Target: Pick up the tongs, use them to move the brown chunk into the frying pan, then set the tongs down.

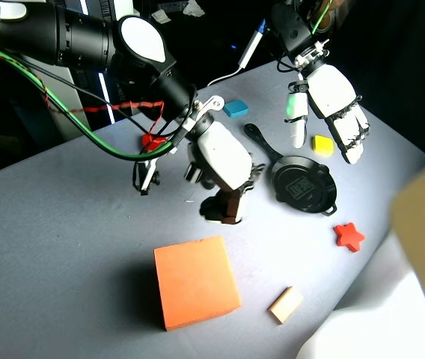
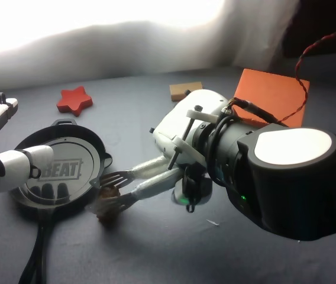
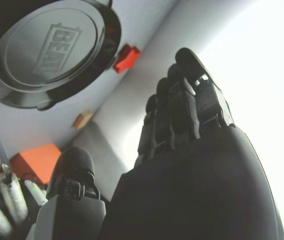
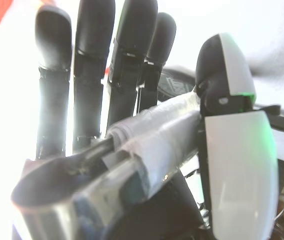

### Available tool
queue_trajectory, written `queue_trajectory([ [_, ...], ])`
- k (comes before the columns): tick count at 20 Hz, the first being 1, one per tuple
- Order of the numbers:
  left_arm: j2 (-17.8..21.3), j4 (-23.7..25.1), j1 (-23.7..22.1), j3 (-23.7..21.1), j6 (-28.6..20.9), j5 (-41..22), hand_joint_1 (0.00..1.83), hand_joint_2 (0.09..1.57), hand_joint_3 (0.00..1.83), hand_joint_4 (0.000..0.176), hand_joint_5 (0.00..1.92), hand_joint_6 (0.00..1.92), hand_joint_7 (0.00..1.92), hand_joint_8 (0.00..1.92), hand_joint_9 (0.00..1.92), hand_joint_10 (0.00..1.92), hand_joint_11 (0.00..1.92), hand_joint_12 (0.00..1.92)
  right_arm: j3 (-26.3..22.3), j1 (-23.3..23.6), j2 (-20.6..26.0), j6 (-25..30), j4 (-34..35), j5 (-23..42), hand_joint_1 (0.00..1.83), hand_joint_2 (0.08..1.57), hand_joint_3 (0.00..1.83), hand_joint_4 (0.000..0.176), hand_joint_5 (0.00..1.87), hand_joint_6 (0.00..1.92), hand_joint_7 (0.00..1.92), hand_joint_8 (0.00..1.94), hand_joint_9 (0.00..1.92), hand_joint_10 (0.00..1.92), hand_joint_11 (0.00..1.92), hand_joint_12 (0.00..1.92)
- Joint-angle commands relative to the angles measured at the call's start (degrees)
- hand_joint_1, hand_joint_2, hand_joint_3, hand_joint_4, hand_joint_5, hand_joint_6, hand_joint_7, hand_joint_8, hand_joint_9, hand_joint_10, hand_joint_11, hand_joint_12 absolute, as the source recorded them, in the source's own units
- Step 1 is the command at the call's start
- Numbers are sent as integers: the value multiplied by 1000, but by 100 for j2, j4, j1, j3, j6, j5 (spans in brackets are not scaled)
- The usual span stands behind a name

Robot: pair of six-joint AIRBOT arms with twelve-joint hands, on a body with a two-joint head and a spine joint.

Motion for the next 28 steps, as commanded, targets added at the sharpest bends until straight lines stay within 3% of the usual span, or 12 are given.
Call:
queue_trajectory([
  [1, 16, 259, -17, 30, -15, -555, 0, 1287, 3, 0, 67, 11, 163, 7, 192, 4, 0, 843, -11, 57, 30, -18, -410, 0, 526, 1334, 6, 0, 1180, 1401, 1421, 1375, 1320, 1605, 902, 1857],
  [2, 16, 259, -16, 29, -15, -555, 0, 1283, 1, 0, 75, 11, 174, 7, 204, 7, 0, 875, -18, 44, 36, -18, -410, 0, 533, 1359, 6, 0, 1190, 1549, 1460, 1602, 1397, 1798, 997, 1918],
  [3, 16, 259, -14, 29, -15, -555, 0, 1286, 2, 0, 71, 6, 167, 2, 194, 2, 0, 836, -28, 32, 47, -18, -410, 0, 572, 1366, 0, 44, 1231, 1581, 1494, 1689, 1457, 1862, 1047, 1920],
  [4, 16, 259, -12, 28, -15, -555, 0, 1284, 1, 0, 55, 2, 158, 0, 186, 1, 0, 812, -33, 23, 55, -19, -410, 1, 587, 1372, 1, 150, 1258, 1598, 1505, 1729, 1476, 1882, 1053, 1921],
  [5, 16, 259, -10, 27, -15, -555, 0, 1287, 1, 0, 45, 1, 150, 1, 176, 1, 0, 778, -34, 19, 60, -20, -410, 2, 572, 1383, 4, 171, 1283, 1630, 1509, 1723, 1482, 1891, 1124, 1921],
  [9, 16, 251, -1, 24, -16, -555, 0, 1271, 0, 0, 36, 2, 135, 1, 161, 2, 0, 732, -56, 6, 86, -41, -410, 2, 673, 1384, 0, 176, 1321, 1748, 1551, 1866, 1590, 1921, 1355, 1921],
  [11, 16, 251, 4, 22, -16, -555, 0, 1270, 0, 0, 41, 4, 154, 6, 178, 9, 0, 802, -86, -5, 107, -59, -410, 1, 717, 1382, 0, 176, 1309, 1787, 1547, 1926, 1617, 1921, 1434, 1921],
  [16, 17, 251, 2, 34, -24, -561, 0, 1287, 5, 0, 37, 1, 149, 1, 182, 6, 0, 771, -164, -76, 186, -96, -410, 1, 897, 1392, 1, 176, 1342, 1919, 1586, 1941, 1689, 1921, 1723, 1921],
  [22, 19, 251, 8, 71, -30, -573, 0, 1274, 0, 0, 45, 3, 151, 5, 179, 3, 0, 798, -163, 58, 207, -108, -410, 5, 988, 1402, 3, 176, 1375, 1921, 1587, 1941, 1688, 1921, 1766, 1921],
  [26, 19, 251, 9, 72, -36, -573, 0, 1261, 0, 0, 45, 7, 142, 3, 179, 6, 0, 809, -164, 83, 231, -109, -410, 5, 953, 1416, 7, 176, 1372, 1921, 1580, 1941, 1682, 1921, 1746, 1921],
  [28, 19, 251, 16, 75, -36, -573, 0, 1264, 0, 0, 33, 1, 124, 0, 155, 0, 0, 737, -163, 117, 247, -110, -410, 16, 991, 1402, 0, 176, 1358, 1921, 1569, 1941, 1670, 1921, 1730, 1921],
])
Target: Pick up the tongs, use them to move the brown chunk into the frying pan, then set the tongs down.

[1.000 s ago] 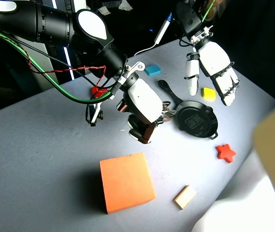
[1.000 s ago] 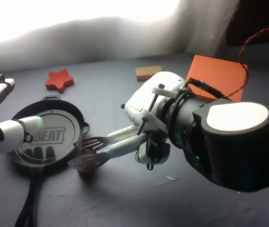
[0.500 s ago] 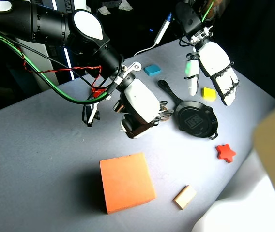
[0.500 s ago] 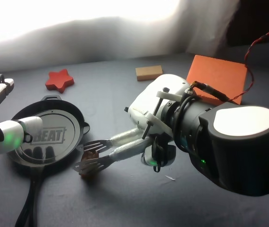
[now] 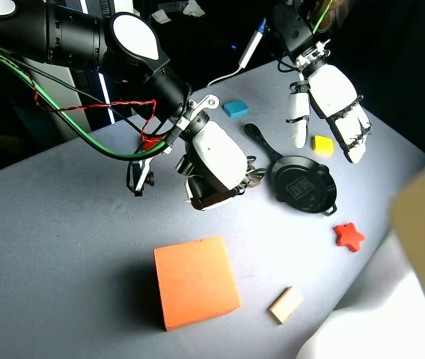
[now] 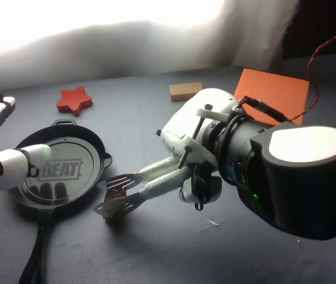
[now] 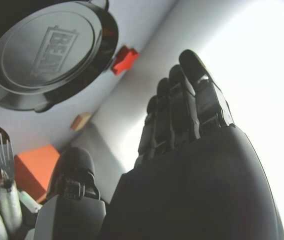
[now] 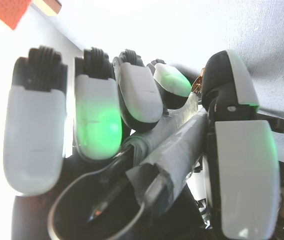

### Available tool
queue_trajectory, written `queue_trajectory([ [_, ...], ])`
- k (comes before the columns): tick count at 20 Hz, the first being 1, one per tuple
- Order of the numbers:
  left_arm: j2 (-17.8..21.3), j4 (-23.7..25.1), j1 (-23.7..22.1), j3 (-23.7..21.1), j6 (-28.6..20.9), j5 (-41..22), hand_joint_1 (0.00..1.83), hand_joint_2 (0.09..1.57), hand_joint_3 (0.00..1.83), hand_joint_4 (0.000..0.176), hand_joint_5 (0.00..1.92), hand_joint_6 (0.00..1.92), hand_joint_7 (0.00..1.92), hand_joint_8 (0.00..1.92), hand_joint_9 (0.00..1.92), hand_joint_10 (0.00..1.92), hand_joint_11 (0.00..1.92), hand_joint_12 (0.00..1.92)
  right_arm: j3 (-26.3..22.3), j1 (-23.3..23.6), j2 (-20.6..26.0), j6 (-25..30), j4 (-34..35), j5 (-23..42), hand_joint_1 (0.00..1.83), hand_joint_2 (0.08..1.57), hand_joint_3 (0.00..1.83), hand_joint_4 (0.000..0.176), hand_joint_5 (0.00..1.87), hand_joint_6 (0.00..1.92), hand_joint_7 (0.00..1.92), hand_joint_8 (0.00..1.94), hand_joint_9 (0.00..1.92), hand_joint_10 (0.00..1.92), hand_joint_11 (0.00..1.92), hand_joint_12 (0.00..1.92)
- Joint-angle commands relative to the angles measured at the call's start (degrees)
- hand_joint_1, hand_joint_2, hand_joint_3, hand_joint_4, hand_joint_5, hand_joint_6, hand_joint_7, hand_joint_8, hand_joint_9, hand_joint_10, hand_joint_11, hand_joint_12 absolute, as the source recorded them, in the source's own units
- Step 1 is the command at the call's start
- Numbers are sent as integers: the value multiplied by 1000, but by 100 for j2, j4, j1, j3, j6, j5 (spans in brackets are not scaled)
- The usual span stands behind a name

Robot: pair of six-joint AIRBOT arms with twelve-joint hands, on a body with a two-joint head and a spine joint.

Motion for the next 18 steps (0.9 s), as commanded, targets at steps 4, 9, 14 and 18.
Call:
queue_trajectory([
  [4, 19, 255, -4, 69, -33, -563, 0, 1266, 0, 0, 35, 7, 127, 4, 160, 3, 0, 731, -28, 211, 37, -5, -404, 9, 982, 1403, 0, 176, 1343, 1921, 1561, 1941, 1663, 1921, 1731, 1921],
  [9, 19, 206, -21, 190, -40, -563, 0, 1271, 1, 0, 23, 1, 134, 1, 175, 3, 0, 792, -20, 444, 68, 42, -309, 154, 952, 1407, 1, 176, 1352, 1921, 1567, 1941, 1665, 1921, 1722, 1921],
  [14, 17, 115, 67, 515, -30, -511, 0, 1269, 0, 0, 9, 2, 119, 2, 162, 4, 0, 770, 323, 583, -145, 184, -310, 556, 946, 1419, 1, 176, 1327, 1921, 1549, 1941, 1649, 1921, 1719, 1921],
  [18, 17, 100, 192, 724, -46, -508, 0, 1270, 0, 0, 46, 11, 143, 6, 179, 7, 0, 761, 936, 590, -514, 287, -437, 785, 955, 1421, 1, 176, 1332, 1921, 1546, 1941, 1643, 1921, 1708, 1921],
])
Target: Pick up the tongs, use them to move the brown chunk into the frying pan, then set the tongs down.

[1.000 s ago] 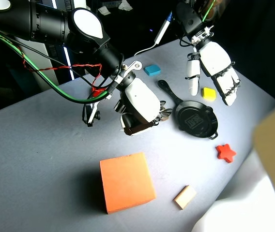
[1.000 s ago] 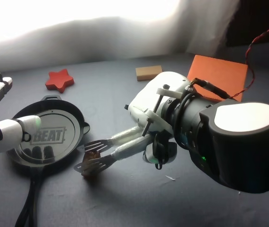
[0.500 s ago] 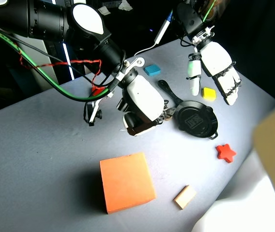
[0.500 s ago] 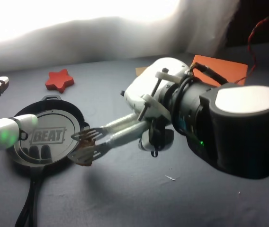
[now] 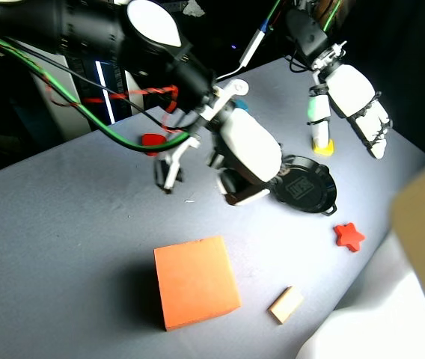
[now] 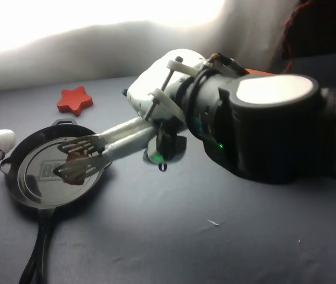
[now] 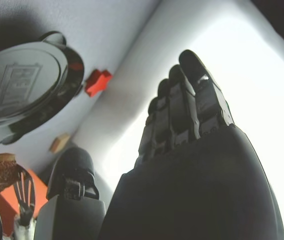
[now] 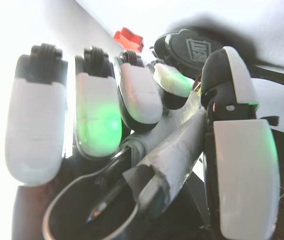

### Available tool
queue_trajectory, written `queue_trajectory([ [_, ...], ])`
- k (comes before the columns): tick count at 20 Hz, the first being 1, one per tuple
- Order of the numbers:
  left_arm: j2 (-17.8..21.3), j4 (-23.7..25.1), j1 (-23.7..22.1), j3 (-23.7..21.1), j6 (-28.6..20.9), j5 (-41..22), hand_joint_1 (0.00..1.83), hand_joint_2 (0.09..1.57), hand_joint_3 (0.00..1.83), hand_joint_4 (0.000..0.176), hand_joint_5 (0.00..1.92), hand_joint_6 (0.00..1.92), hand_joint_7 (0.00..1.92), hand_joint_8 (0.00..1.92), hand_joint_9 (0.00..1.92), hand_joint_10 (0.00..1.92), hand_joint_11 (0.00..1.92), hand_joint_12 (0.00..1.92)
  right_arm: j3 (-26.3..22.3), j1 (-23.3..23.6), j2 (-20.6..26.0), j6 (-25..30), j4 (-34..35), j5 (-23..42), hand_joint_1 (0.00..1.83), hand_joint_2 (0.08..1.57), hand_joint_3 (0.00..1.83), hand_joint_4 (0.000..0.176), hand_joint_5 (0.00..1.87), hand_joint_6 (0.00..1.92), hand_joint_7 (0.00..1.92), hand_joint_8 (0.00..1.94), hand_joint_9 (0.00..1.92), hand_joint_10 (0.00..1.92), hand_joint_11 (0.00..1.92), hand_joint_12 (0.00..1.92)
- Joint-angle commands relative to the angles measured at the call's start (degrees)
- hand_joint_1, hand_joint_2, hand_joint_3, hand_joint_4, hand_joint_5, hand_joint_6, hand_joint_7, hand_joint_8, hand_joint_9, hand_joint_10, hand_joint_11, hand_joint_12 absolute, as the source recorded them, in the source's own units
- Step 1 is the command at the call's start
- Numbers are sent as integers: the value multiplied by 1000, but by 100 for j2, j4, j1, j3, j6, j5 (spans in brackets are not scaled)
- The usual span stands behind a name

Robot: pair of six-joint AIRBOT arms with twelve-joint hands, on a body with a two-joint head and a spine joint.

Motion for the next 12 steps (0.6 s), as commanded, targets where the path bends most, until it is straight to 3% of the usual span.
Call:
queue_trajectory([
  [1, 18, 220, 12, 63, -22, -539, 0, 1266, 0, 0, 34, 4, 130, 2, 170, 3, 0, 739, 55, 70, 1, 94, -568, 124, 940, 1424, 2, 176, 1333, 1921, 1547, 1941, 1642, 1921, 1706, 1921],
  [4, 19, 207, 118, 141, -61, -539, 0, 1270, 0, 0, 46, 6, 149, 6, 175, 4, 0, 777, 343, -44, -151, 178, -923, 355, 937, 1431, 4, 176, 1318, 1921, 1552, 1941, 1649, 1921, 1717, 1921],
  [9, 20, 190, 228, 231, -126, -539, 0, 1271, 1, 0, 57, 6, 144, 3, 176, 7, 0, 790, 875, -171, -422, 310, -952, 547, 901, 1435, 4, 176, 1299, 1921, 1540, 1941, 1641, 1921, 1712, 1921],
  [12, 20, 190, 223, 227, -129, -539, 0, 1288, 4, 0, 42, 3, 144, 2, 179, 6, 0, 809, 1013, -184, -528, 676, -1308, 669, 872, 1449, 7, 176, 1260, 1921, 1521, 1941, 1634, 1921, 1693, 1921],
])
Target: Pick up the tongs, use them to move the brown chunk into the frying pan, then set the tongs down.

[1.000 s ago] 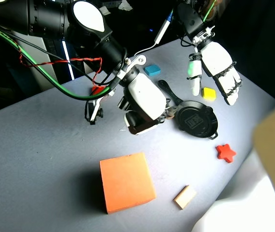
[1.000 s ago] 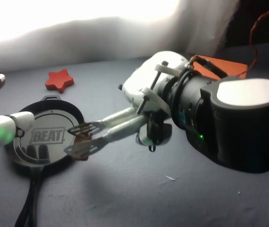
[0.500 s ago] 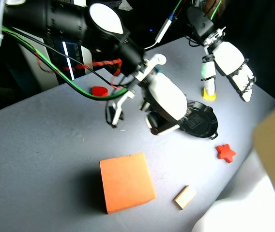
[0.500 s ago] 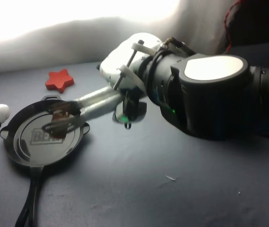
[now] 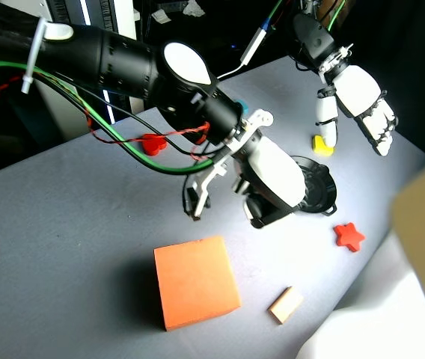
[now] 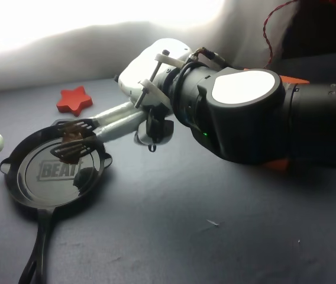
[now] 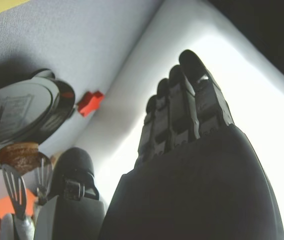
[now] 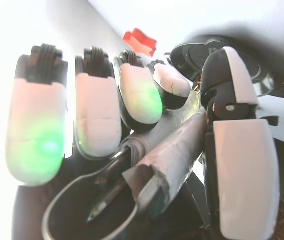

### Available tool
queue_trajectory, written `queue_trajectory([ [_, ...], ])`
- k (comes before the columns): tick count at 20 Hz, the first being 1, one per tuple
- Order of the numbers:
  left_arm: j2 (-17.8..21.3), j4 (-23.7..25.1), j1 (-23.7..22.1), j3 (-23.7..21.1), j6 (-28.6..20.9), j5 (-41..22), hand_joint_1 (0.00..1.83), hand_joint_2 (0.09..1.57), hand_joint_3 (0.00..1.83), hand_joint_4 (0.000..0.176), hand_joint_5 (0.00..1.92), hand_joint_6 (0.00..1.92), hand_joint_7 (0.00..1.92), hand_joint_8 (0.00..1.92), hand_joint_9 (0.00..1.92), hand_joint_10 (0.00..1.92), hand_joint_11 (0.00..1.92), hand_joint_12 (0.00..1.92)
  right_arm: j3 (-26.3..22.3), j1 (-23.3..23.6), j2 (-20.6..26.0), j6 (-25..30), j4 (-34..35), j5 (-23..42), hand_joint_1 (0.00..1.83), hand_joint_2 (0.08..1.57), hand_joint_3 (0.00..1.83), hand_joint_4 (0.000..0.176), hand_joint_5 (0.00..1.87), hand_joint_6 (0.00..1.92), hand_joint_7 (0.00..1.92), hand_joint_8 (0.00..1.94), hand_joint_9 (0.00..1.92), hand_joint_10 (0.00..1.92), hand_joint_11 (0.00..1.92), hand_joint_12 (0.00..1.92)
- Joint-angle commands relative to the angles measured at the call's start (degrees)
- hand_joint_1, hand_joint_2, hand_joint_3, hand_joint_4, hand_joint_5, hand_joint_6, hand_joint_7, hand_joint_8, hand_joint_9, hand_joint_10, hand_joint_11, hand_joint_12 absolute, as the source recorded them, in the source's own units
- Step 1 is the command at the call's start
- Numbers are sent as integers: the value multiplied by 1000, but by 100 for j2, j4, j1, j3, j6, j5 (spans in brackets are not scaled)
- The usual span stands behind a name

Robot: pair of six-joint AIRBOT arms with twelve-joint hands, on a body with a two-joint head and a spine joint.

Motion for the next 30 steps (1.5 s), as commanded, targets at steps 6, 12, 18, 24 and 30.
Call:
queue_trajectory([
  [6, 26, 204, -16, 23, -8, -563, 0, 1285, 0, 0, 47, 0, 157, 6, 189, 7, 0, 843, 28, -72, -169, 68, -396, 24, 691, 1470, 1, 174, 1129, 1848, 1348, 1941, 1468, 1921, 1502, 1921],
  [12, 26, 207, -50, -28, 9, -563, 3, 1304, 4, 0, 35, 3, 137, 3, 188, 5, 0, 994, 76, -162, -225, 67, -407, 18, 656, 1449, 0, 0, 883, 1534, 1210, 1609, 1257, 1842, 1189, 1921],
  [18, 26, 207, -75, -47, 54, -562, 0, 1293, 0, 0, 26, 1, 133, 0, 187, 1, 0, 984, 16, -120, -118, 48, -408, -24, 733, 1341, 3, 0, 729, 1158, 947, 1231, 846, 1577, 709, 1921],
  [24, 18, 209, -119, -98, 69, -562, 0, 1291, 0, 0, 20, 7, 141, 6, 188, 8, 0, 994, -525, 149, 328, 98, -409, -25, 509, 1361, 1, 0, 714, 803, 816, 1139, 722, 1512, 562, 1864],
  [30, -155, 298, -332, -196, 77, -563, 0, 1285, 0, 0, 22, 2, 130, 2, 181, 4, 0, 891, -1249, 294, 918, 34, -413, -63, 539, 1323, 0, 0, 625, 904, 778, 1128, 684, 1451, 505, 1848],
])
